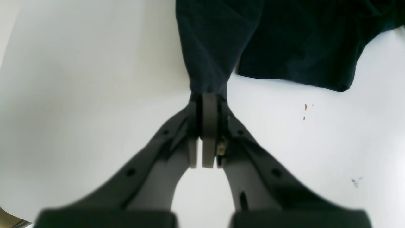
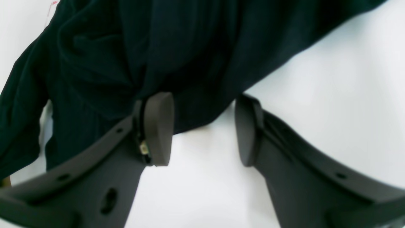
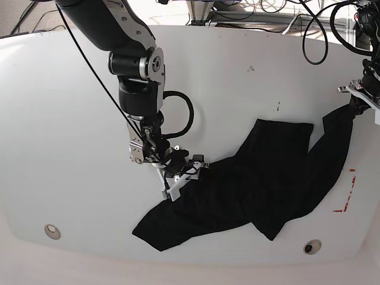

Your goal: Layout the t-shirt on the table in an organized manner, then fold the t-shirt properly

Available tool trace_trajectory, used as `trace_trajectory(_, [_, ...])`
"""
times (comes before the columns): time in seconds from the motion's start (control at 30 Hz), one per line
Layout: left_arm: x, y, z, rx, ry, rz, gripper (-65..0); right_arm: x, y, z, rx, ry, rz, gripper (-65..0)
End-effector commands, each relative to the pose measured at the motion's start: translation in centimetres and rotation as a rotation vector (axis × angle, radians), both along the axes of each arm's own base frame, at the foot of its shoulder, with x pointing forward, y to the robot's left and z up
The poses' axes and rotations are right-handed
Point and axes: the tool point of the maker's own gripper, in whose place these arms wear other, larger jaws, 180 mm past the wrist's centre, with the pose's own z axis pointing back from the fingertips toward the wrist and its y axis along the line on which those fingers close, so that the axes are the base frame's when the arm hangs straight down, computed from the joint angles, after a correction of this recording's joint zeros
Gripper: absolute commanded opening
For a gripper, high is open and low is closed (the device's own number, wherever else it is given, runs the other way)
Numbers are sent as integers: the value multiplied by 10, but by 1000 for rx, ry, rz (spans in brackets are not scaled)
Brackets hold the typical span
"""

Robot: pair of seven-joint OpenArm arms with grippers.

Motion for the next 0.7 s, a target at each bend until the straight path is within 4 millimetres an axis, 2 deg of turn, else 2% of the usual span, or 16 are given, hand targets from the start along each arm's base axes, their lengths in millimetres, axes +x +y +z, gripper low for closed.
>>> trace_trajectory(0.0, [6,2,12,18,-37,-10,-650,17,0,22,9,-57,-5,-342])
trace_trajectory(0.67, [6,2,12,18,-37,-10,-650,17,-1,20,12,-70,-19,-344])
